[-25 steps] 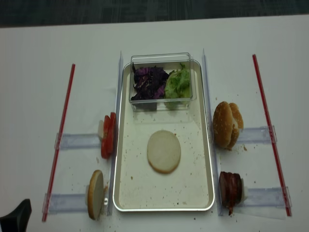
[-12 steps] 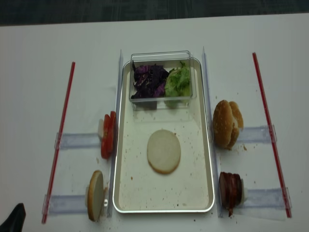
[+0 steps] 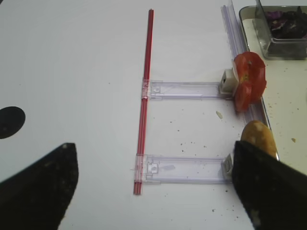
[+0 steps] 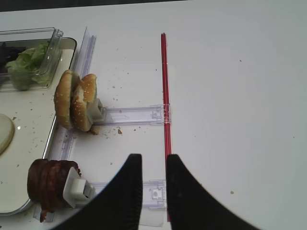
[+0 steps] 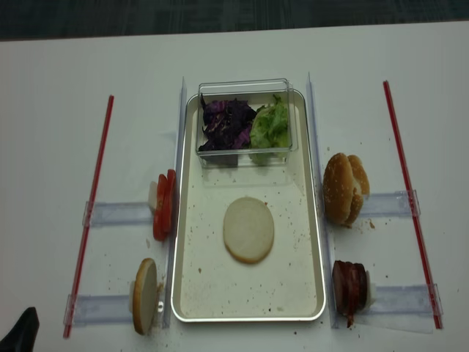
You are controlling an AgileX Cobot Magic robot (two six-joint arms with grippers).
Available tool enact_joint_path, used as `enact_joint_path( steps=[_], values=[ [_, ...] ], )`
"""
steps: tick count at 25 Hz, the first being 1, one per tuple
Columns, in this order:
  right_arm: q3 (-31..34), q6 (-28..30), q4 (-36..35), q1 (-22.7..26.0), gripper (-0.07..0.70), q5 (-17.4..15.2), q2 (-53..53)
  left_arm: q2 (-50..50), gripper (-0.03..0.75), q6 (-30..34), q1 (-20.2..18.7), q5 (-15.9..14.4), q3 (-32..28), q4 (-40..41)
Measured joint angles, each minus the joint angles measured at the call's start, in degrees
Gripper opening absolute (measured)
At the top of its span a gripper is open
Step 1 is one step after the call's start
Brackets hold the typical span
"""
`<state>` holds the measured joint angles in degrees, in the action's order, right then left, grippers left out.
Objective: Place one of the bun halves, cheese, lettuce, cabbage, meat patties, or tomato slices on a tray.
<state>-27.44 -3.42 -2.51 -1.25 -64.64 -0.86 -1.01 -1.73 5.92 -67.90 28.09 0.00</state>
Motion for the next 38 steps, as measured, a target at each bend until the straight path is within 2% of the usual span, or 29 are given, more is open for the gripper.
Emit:
enact_joint_path(
  steps=[38],
  values=[
    [0.00,0.00,0.00,0.00,0.176,0.00,0.00,0.00,0.577,0.12,0.00,0.00,0.00,0.00]
  ],
)
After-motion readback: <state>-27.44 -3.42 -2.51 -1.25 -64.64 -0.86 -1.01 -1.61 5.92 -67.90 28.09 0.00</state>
